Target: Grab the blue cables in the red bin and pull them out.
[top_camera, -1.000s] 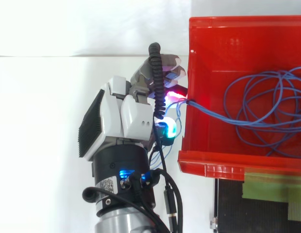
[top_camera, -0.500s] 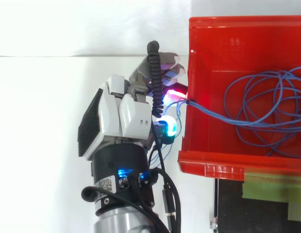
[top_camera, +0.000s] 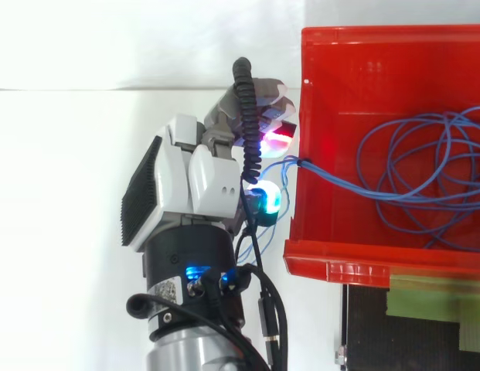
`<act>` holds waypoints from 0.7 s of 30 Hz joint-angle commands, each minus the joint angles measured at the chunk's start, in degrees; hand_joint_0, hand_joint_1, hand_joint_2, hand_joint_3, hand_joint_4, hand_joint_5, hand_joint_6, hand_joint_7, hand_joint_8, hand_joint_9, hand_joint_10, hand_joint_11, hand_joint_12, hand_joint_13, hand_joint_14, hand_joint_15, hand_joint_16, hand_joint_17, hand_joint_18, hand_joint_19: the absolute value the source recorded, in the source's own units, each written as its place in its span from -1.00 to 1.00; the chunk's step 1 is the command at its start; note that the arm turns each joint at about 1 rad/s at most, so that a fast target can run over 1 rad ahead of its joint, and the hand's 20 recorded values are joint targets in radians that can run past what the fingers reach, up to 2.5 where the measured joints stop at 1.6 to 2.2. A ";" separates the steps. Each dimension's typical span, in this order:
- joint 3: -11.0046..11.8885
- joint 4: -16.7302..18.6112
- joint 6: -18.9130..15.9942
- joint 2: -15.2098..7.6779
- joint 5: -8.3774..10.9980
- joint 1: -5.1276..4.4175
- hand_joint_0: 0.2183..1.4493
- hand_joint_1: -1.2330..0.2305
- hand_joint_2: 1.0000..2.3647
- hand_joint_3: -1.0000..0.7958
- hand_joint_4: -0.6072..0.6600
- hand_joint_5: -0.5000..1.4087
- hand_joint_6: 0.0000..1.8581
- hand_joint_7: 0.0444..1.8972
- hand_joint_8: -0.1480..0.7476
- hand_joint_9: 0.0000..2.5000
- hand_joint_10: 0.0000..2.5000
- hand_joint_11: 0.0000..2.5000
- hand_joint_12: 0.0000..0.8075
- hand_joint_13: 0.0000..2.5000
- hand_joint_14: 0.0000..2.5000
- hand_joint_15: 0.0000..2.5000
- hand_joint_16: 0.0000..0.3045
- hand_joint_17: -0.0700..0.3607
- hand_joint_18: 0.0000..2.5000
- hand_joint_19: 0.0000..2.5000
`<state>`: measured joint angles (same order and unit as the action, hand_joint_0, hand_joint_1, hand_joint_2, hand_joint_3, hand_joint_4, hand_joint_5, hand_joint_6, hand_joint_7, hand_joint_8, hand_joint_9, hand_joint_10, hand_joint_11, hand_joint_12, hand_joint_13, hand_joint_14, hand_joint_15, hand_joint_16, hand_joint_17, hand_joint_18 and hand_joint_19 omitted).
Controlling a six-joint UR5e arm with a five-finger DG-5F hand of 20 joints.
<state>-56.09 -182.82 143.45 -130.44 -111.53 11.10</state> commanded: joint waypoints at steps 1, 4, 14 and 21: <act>0.10 -0.08 -0.41 0.01 0.00 -0.03 -0.01 -0.55 -1.00 -1.00 0.18 0.33 -0.99 -0.38 -0.10 -0.35 -0.98 -0.23 -0.07 -0.37 -0.98 -0.34 -0.68 -0.17 -0.54 -0.44; 0.10 -0.08 -1.38 0.01 -0.09 -0.03 -0.01 -0.55 -1.00 -1.00 0.17 0.32 -0.99 -0.40 -0.10 -0.35 -0.98 -0.23 -0.06 -0.37 -0.98 -0.34 -0.68 -0.16 -0.54 -0.44; 0.10 -0.08 -1.82 0.01 -0.18 0.24 -0.01 -0.55 -1.00 -1.00 0.18 0.32 -0.99 -0.40 -0.10 -0.35 -0.98 -0.22 -0.07 -0.37 -0.98 -0.34 -0.68 -0.17 -0.54 -0.44; 0.10 -0.08 -2.96 -0.08 -0.18 0.24 0.00 -0.55 -1.00 -1.00 0.19 0.32 -0.99 -0.40 -0.10 -0.35 -0.98 -0.24 -0.06 -0.37 -0.98 -0.34 -0.68 -0.17 -0.54 -0.44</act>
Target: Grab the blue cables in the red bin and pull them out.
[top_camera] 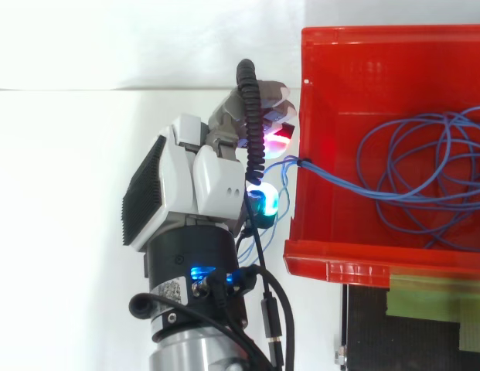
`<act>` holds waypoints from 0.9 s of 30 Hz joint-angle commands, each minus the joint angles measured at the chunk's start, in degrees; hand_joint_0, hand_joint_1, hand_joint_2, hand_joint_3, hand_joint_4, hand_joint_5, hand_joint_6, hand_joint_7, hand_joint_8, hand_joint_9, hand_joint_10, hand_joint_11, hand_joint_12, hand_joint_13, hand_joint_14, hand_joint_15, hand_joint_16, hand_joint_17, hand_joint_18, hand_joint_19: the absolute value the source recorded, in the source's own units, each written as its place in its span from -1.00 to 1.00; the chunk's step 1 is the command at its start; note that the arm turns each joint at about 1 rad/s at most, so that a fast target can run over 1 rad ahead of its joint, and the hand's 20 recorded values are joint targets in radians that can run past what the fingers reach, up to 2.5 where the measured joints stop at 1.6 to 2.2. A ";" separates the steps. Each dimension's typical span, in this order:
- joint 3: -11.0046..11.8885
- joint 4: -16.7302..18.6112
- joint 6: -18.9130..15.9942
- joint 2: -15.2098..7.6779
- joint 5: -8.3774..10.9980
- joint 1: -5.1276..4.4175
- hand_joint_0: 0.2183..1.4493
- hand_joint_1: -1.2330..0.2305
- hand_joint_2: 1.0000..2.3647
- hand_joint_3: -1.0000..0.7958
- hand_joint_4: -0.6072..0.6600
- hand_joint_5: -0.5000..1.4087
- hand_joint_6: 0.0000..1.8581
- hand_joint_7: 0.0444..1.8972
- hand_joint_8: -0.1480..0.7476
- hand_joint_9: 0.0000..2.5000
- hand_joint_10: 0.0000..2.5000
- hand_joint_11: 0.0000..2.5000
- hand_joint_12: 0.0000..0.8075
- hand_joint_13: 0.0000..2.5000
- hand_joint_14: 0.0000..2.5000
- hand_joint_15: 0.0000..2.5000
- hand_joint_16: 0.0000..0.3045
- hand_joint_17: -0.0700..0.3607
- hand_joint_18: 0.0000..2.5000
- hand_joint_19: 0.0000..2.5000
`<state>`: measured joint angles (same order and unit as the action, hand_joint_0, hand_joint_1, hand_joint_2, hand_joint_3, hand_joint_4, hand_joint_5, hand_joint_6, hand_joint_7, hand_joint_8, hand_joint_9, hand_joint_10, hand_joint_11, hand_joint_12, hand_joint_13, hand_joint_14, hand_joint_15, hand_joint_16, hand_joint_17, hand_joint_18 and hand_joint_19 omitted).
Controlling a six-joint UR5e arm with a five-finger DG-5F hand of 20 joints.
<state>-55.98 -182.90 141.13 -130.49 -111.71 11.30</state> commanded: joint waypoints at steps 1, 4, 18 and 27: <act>0.00 0.00 -1.08 -0.03 0.00 0.03 0.00 -0.55 -1.00 -1.00 0.19 0.32 -0.99 -0.40 -0.10 -0.35 -0.98 -0.22 -0.07 -0.38 -0.98 -0.34 -0.68 -0.17 -0.54 -0.44; 0.00 0.00 -2.31 -0.03 -0.09 0.03 0.00 -0.55 -1.00 -1.00 0.19 0.32 -0.99 -0.40 -0.10 -0.35 -0.98 -0.23 -0.07 -0.38 -0.98 -0.34 -0.68 -0.17 -0.54 -0.44; 0.44 0.09 -4.24 0.06 0.00 0.03 0.00 -0.54 -1.00 -1.00 0.18 0.32 -0.99 -0.41 -0.09 -0.35 -0.98 -0.23 -0.06 -0.38 -0.98 -0.34 -0.68 -0.17 -0.54 -0.44; 0.44 0.00 -4.16 -0.03 -0.09 0.03 0.00 -0.54 -1.00 -1.00 0.17 0.34 -0.99 -0.34 -0.09 -0.35 -0.98 -0.22 -0.06 -0.38 -0.98 -0.34 -0.68 -0.17 -0.54 -0.44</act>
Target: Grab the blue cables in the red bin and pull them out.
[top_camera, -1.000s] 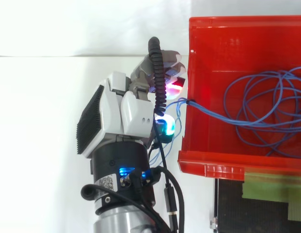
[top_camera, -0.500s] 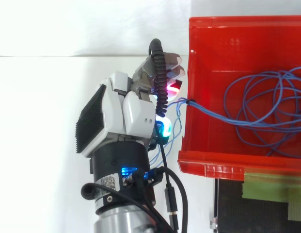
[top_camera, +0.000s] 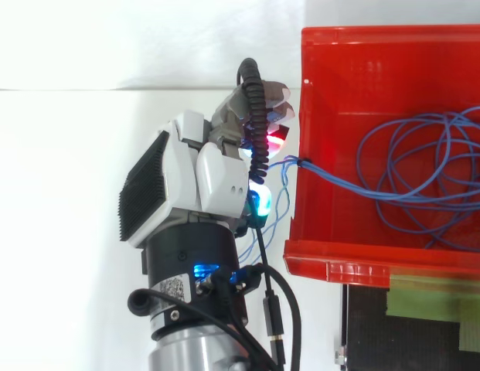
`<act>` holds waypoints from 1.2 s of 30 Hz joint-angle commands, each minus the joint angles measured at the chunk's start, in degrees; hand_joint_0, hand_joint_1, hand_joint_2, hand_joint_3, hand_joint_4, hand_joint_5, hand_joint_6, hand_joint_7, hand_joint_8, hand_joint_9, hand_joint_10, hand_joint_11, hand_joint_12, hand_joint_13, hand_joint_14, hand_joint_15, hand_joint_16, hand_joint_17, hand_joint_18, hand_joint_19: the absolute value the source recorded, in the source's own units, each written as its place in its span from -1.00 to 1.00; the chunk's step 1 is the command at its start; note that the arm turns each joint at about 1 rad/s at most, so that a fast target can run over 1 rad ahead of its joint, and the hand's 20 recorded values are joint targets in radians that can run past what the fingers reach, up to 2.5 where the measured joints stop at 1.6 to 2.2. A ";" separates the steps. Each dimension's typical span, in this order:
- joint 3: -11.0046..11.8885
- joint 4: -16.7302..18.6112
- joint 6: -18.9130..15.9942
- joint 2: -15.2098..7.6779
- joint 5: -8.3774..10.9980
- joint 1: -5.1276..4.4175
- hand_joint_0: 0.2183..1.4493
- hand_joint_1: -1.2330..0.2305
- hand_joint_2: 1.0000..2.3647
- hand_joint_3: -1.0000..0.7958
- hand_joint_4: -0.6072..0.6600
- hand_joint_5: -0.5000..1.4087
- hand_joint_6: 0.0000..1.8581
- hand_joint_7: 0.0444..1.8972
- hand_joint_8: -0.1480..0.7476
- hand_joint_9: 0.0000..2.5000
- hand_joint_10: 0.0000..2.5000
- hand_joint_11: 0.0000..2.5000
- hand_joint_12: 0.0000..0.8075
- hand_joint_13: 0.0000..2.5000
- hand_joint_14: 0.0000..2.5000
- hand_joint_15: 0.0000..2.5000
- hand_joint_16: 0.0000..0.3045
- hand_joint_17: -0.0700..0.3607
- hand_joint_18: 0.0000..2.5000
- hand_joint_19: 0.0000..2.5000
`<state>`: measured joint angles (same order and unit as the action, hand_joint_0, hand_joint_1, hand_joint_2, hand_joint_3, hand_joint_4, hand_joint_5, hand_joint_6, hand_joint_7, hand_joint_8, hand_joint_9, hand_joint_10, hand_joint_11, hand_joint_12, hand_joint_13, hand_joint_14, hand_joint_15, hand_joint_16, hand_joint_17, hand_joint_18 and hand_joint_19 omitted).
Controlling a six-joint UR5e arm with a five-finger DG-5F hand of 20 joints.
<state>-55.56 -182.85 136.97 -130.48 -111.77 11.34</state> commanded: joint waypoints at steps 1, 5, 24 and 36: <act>0.02 -0.05 0.01 -0.04 0.06 0.00 0.00 -0.54 -1.00 -1.00 0.16 0.34 -0.99 -0.33 -0.10 -0.35 -0.98 -0.22 -0.06 -0.38 -0.98 -0.34 -0.68 -0.17 -0.54 -0.44; 0.02 -0.05 0.01 -0.04 -0.03 0.09 0.00 -0.54 -1.00 -1.00 0.15 0.36 -0.99 -0.29 -0.09 -0.34 -0.98 -0.20 -0.06 -0.38 -0.98 -0.34 -0.68 -0.17 -0.54 -0.44; -0.07 0.57 0.18 -0.04 -0.03 0.00 0.02 -0.58 -1.00 -1.00 0.02 0.40 -1.00 -0.18 -0.10 -0.34 -0.98 -0.21 -0.07 -0.37 -0.98 -0.34 -0.68 -0.17 -0.53 -0.45; -0.16 1.10 0.62 -0.04 -0.03 0.09 0.03 -0.61 -1.00 -1.00 -0.03 0.41 -1.00 -0.18 -0.12 -0.33 -0.98 -0.21 -0.07 -0.36 -0.98 -0.34 -0.68 -0.17 -0.53 -0.45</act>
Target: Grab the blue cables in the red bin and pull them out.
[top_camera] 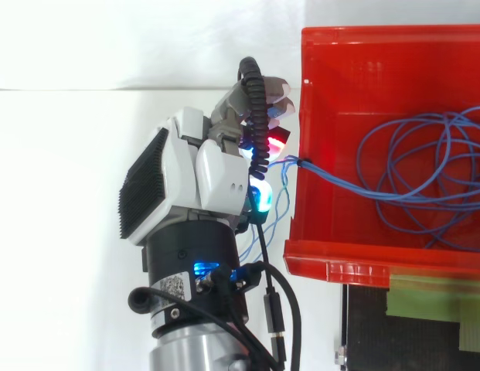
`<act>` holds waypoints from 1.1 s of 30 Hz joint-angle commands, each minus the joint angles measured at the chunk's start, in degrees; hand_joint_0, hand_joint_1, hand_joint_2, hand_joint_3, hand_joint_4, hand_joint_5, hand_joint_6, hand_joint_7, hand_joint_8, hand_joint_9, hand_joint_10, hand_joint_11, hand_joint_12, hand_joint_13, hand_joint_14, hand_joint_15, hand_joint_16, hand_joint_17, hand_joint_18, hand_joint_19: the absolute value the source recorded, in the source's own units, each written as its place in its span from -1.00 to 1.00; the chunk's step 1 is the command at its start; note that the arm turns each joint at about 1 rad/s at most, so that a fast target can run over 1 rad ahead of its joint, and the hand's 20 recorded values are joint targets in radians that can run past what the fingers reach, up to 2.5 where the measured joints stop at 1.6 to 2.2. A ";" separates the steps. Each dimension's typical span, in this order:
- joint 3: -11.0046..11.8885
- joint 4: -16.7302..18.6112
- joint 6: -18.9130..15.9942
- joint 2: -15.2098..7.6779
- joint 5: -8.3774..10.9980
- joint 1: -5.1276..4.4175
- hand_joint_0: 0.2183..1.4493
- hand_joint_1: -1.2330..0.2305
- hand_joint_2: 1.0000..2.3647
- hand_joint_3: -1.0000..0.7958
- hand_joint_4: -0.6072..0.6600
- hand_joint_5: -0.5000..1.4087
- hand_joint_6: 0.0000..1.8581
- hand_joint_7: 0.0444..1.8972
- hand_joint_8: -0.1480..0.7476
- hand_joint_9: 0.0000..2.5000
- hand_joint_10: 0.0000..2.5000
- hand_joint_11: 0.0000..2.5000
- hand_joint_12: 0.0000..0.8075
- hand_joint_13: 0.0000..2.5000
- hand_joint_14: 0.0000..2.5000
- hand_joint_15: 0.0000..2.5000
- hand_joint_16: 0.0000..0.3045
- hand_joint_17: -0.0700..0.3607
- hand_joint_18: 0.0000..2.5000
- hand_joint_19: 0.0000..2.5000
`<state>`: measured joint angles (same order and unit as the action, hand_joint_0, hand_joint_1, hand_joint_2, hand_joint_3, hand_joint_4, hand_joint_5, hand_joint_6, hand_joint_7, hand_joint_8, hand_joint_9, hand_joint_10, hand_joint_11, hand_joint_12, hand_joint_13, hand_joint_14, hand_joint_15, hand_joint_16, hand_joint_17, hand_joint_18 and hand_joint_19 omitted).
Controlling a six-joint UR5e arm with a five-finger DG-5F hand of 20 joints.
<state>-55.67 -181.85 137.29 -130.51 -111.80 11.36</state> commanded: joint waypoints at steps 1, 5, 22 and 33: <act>-0.06 0.09 0.30 -0.01 0.00 -0.02 0.04 -0.61 -1.00 -1.00 -0.03 0.40 -1.00 -0.18 -0.11 -0.33 -0.98 -0.21 -0.07 -0.37 -0.98 -0.34 -0.68 -0.17 -0.53 -0.45; -0.14 0.09 0.57 0.08 0.00 -0.02 0.03 -0.61 -1.00 -1.00 -0.02 0.40 -1.00 -0.18 -0.12 -0.33 -0.98 -0.21 -0.08 -0.37 -0.98 -0.34 -0.68 -0.17 -0.53 -0.45; -0.41 0.09 0.74 -0.01 0.00 -0.02 0.04 -0.61 -1.00 -1.00 -0.02 0.42 -0.96 -0.17 -0.12 -0.33 -0.98 -0.21 -0.07 -0.37 -0.98 -0.34 -0.69 -0.18 -0.53 -0.45; -1.46 0.09 1.10 -0.01 0.00 -0.02 0.05 -0.62 -1.00 -1.00 -0.02 0.42 -0.91 -0.18 -0.12 -0.33 -0.98 -0.21 -0.08 -0.36 -0.98 -0.34 -0.69 -0.18 -0.53 -0.45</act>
<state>-57.06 -181.76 138.35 -130.51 -111.80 11.34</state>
